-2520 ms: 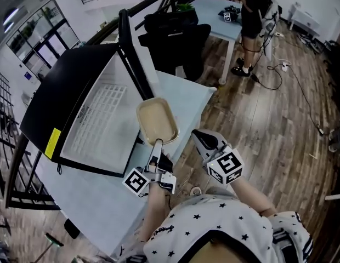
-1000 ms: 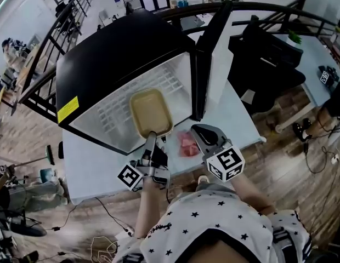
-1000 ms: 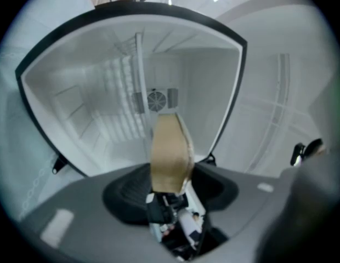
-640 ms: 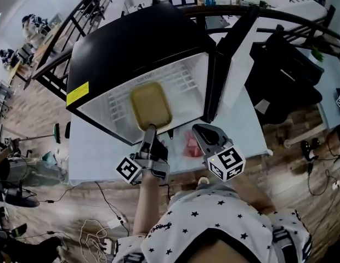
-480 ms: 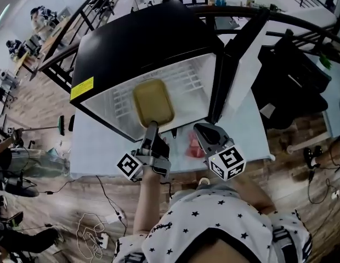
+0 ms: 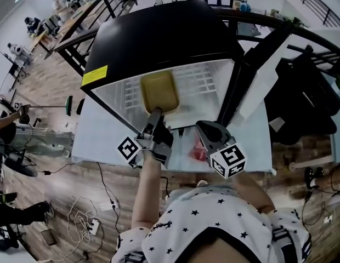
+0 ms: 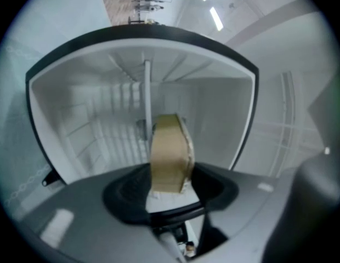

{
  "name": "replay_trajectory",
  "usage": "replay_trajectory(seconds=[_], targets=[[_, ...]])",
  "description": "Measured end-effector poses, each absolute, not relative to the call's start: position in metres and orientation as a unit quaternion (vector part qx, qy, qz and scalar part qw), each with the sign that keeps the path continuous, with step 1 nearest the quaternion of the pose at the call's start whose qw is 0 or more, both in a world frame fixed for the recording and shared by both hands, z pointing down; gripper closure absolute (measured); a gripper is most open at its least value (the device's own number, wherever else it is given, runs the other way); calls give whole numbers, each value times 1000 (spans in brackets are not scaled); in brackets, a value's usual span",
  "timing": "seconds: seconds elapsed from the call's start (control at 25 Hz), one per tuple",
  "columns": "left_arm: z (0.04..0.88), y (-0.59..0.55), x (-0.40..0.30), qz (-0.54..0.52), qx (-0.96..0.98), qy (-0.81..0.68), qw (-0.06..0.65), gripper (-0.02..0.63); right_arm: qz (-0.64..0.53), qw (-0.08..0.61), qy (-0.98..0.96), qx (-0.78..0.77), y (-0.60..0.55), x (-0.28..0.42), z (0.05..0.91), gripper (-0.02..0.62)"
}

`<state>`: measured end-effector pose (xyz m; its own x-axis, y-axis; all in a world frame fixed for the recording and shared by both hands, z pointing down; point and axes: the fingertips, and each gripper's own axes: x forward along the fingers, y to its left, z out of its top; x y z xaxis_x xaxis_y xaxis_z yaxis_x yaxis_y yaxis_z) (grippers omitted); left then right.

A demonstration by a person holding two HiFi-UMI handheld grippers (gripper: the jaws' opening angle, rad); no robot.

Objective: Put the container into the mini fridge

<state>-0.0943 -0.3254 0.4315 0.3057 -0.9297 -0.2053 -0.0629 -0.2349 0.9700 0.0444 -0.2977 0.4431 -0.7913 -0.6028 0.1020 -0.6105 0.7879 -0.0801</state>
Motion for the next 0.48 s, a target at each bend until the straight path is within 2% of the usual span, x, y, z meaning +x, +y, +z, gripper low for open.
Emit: replay_trajectory(seconds=[0.48], targets=[[430,-356,-114,-482,597,-405,497,377,51,34,-949,309,-306,47,438,574]])
